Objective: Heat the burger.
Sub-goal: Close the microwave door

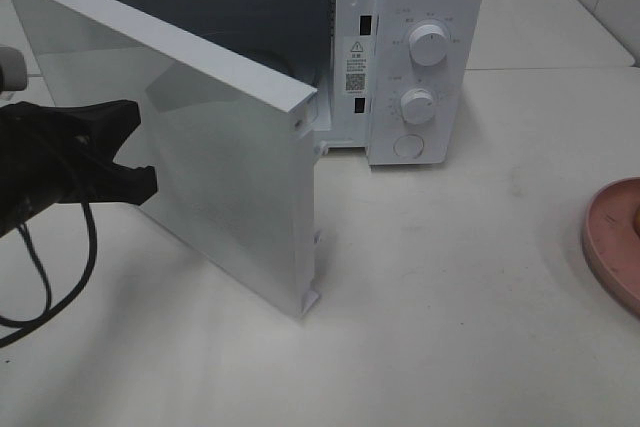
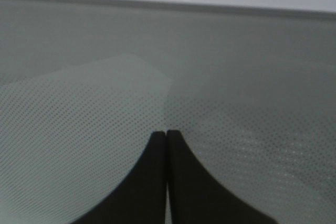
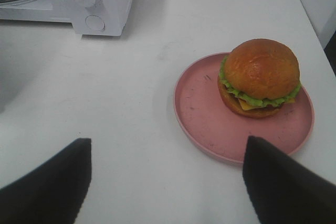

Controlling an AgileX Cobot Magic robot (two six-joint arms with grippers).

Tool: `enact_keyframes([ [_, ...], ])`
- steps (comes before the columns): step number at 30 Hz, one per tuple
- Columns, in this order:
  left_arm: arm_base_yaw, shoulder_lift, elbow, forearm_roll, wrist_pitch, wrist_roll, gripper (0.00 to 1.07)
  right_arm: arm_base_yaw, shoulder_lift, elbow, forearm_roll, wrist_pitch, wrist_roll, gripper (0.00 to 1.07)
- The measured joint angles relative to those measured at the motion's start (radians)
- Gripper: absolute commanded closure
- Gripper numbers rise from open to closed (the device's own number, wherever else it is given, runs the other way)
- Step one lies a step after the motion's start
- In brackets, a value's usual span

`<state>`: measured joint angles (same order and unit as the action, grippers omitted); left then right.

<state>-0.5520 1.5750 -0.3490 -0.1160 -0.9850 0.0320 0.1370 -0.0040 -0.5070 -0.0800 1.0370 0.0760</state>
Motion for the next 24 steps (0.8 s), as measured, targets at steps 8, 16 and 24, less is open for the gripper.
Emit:
enact_keyframes([
  [8,-0.111,0.088,-0.097,-0.205,0.0,0.089,1.07,0.0,0.0,0.0,0.0,0.0,0.0,0.32],
  [16,-0.177,0.183,-0.259,-0.415,0.017,0.186,1.07,0.0,0.0,0.0,0.0,0.0,0.0,0.32],
  [24,-0.179,0.246,-0.399,-0.521,0.065,0.258,1.07,0.0,0.0,0.0,0.0,0.0,0.0,0.32],
])
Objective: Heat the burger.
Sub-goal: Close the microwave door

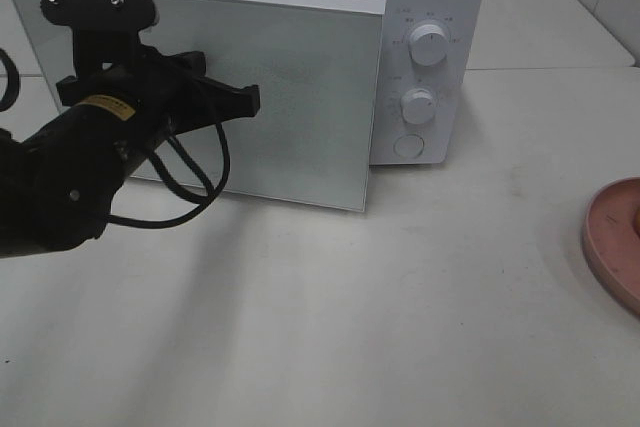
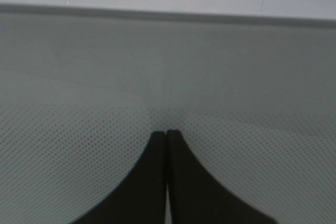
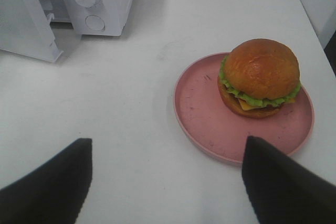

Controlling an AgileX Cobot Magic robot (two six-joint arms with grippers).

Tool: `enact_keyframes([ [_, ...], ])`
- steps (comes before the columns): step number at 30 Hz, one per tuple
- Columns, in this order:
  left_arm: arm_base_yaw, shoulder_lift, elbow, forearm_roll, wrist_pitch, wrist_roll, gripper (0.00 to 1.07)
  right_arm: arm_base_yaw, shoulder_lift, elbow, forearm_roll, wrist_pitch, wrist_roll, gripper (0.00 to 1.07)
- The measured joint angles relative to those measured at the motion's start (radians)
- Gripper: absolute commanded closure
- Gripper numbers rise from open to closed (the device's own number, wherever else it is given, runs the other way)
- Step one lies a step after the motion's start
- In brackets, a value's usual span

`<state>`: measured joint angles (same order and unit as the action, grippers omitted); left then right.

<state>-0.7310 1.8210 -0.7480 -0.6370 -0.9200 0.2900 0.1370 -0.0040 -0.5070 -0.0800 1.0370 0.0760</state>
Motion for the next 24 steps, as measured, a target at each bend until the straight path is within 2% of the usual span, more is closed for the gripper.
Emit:
enact_keyframes([
  [2,0.0,0.018,-0.047,-0.02,0.019,0.035,1.07,0.0,0.0,0.0,0.0,0.0,0.0,0.32],
  [3,0.0,0.018,-0.047,-0.02,0.019,0.035,1.07,0.0,0.0,0.0,0.0,0.0,0.0,0.32],
  [4,0.0,0.034,-0.085,-0.04,0.043,0.062,1.07,0.0,0.0,0.0,0.0,0.0,0.0,0.32],
  [11,-0.002,0.076,-0.169,-0.123,0.067,0.122,1.07,0.0,0.0,0.0,0.0,0.0,0.0,0.32],
  [12,-0.01,0.084,-0.188,-0.142,0.081,0.148,1.07,0.0,0.0,0.0,0.0,0.0,0.0,0.32],
  [24,-0.017,0.143,-0.332,-0.175,0.204,0.247,1.07,0.0,0.0,0.0,0.0,0.0,0.0,0.32],
])
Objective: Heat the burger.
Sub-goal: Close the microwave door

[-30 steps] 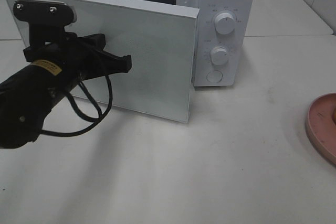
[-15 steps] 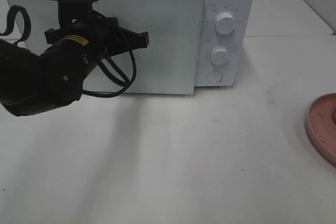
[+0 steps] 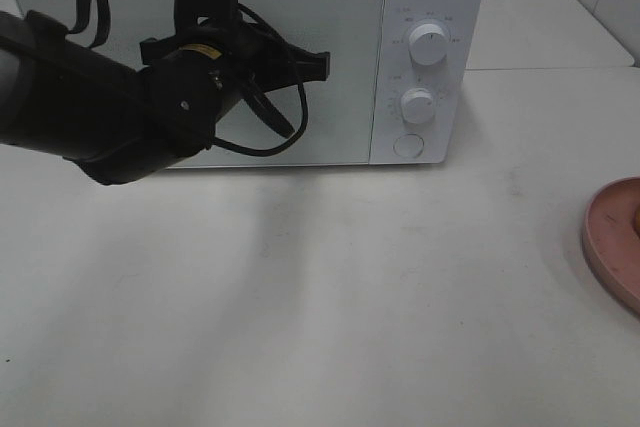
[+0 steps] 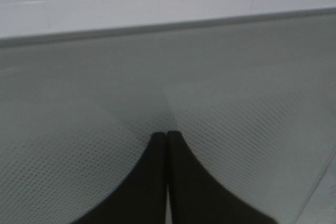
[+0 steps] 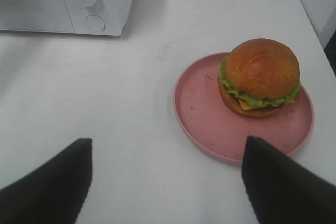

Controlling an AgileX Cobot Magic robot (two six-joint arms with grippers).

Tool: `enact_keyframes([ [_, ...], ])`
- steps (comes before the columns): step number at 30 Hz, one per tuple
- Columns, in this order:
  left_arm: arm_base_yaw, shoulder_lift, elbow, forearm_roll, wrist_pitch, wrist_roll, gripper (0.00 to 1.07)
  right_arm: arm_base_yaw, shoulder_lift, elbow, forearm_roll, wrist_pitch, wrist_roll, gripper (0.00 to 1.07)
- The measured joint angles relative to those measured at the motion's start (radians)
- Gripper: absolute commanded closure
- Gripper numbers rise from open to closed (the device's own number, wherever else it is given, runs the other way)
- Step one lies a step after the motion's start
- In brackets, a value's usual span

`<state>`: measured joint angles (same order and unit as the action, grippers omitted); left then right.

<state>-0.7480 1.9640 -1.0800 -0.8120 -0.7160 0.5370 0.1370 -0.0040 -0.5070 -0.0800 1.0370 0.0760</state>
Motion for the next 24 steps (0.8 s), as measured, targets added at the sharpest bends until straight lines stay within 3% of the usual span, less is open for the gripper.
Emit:
enact_keyframes([
  [6,0.0,-0.007,-0.009,0.003,0.044,0.034,1.07,0.0,0.0,0.0,0.0,0.0,0.0,0.32],
  [15,-0.028,-0.083,0.087,-0.017,0.084,0.051,1.07,0.0,0.0,0.0,0.0,0.0,0.0,0.32],
  [17,-0.039,-0.134,0.126,-0.017,0.251,0.052,1.07,0.0,0.0,0.0,0.0,0.0,0.0,0.32],
  [21,-0.033,-0.166,0.137,-0.017,0.411,0.055,1.06,0.0,0.0,0.0,0.0,0.0,0.0,0.32],
  [23,-0.011,-0.194,0.138,-0.008,0.593,0.055,0.88,0.0,0.0,0.0,0.0,0.0,0.0,0.32],
  [24,-0.011,-0.194,0.138,-0.008,0.593,0.055,0.88,0.0,0.0,0.0,0.0,0.0,0.0,0.32],
])
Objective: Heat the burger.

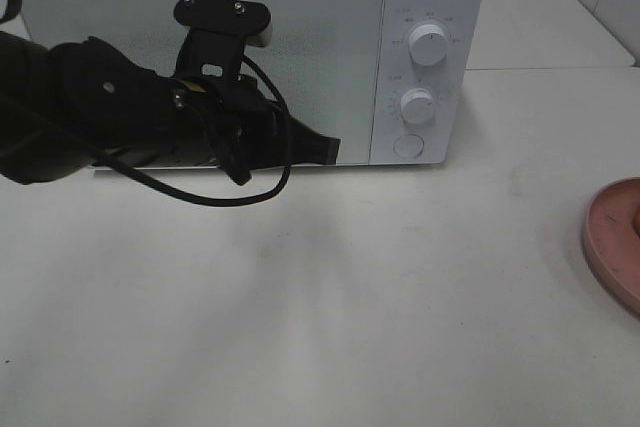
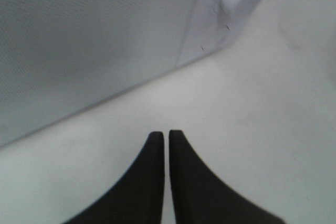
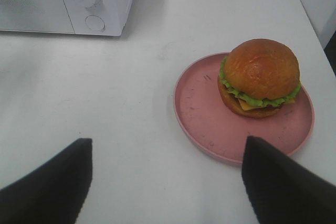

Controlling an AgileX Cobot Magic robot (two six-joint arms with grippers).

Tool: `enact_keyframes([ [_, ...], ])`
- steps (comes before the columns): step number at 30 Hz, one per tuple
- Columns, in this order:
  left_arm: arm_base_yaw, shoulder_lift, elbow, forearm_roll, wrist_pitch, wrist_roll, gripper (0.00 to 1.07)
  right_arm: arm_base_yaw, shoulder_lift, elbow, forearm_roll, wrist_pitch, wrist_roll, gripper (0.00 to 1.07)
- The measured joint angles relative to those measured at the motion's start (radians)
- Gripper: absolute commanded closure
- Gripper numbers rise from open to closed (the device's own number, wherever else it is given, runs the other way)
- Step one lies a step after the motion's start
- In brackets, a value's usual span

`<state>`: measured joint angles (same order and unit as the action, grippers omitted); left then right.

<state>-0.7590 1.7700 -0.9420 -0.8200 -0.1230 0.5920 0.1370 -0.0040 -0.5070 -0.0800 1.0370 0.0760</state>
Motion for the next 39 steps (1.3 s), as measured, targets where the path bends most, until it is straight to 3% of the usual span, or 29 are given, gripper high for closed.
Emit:
enact_keyframes([
  [1,0.01,-0.009,0.0,0.007,0.046,0.0,0.82,0.0,0.0,0.0,0.0,0.0,0.0,0.32],
  [2,0.033,-0.025,0.0,0.025,0.165,0.002,0.65,0.0,0.0,0.0,0.0,0.0,0.0,0.32],
  [3,0.033,-0.025,0.0,0.025,0.165,0.002,0.65,0.0,0.0,0.0,0.0,0.0,0.0,0.32],
  [4,0.045,-0.03,0.0,0.034,0.212,0.002,0.53,0.0,0.0,0.0,0.0,0.0,0.0,0.32],
  [5,0.079,-0.042,0.0,0.052,0.325,-0.007,0.3,0.0,0.0,0.0,0.0,0.0,0.0,0.32],
  [6,0.079,-0.042,0.0,0.052,0.325,-0.007,0.3,0.0,0.0,0.0,0.0,0.0,0.0,0.32],
  [7,0.094,-0.047,0.0,0.061,0.377,-0.017,0.18,0.0,0.0,0.0,0.0,0.0,0.0,0.32],
  [8,0.094,-0.047,0.0,0.061,0.377,-0.017,0.18,0.0,0.0,0.0,0.0,0.0,0.0,0.32],
  [9,0.136,-0.069,0.0,0.085,0.461,-0.049,0.04,0.0,0.0,0.0,0.0,0.0,0.0,0.32],
  [11,0.16,-0.084,0.0,0.106,0.504,-0.072,0.05,0.0,0.0,0.0,0.0,0.0,0.0,0.32],
  [13,0.253,-0.154,0.0,0.222,0.661,-0.173,0.05,0.0,0.0,0.0,0.0,0.0,0.0,0.32],
  [14,0.253,-0.154,0.0,0.222,0.661,-0.173,0.05,0.0,0.0,0.0,0.0,0.0,0.0,0.32],
  [16,0.328,-0.212,0.0,0.338,0.753,-0.253,0.05,0.0,0.0,0.0,0.0,0.0,0.0,0.32],
  [19,0.355,-0.234,0.0,0.372,0.781,-0.279,0.05,0.0,0.0,0.0,0.0,0.0,0.0,0.32],
  [21,0.45,-0.308,0.0,0.469,0.869,-0.356,0.05,0.0,0.0,0.0,0.0,0.0,0.0,0.32],
  [26,0.544,-0.379,0.0,0.55,0.949,-0.401,0.05,0.0,0.0,0.0,0.0,0.0,0.0,0.32],
  [30,0.64,-0.448,0.0,0.634,1.066,-0.472,0.05,0.0,0.0,0.0,0.0,0.0,0.0,0.32],
  [39,0.724,-0.582,0.056,0.752,1.175,-0.484,0.05,0.0,0.0,0.0,0.0,0.0,0.0,0.32],
])
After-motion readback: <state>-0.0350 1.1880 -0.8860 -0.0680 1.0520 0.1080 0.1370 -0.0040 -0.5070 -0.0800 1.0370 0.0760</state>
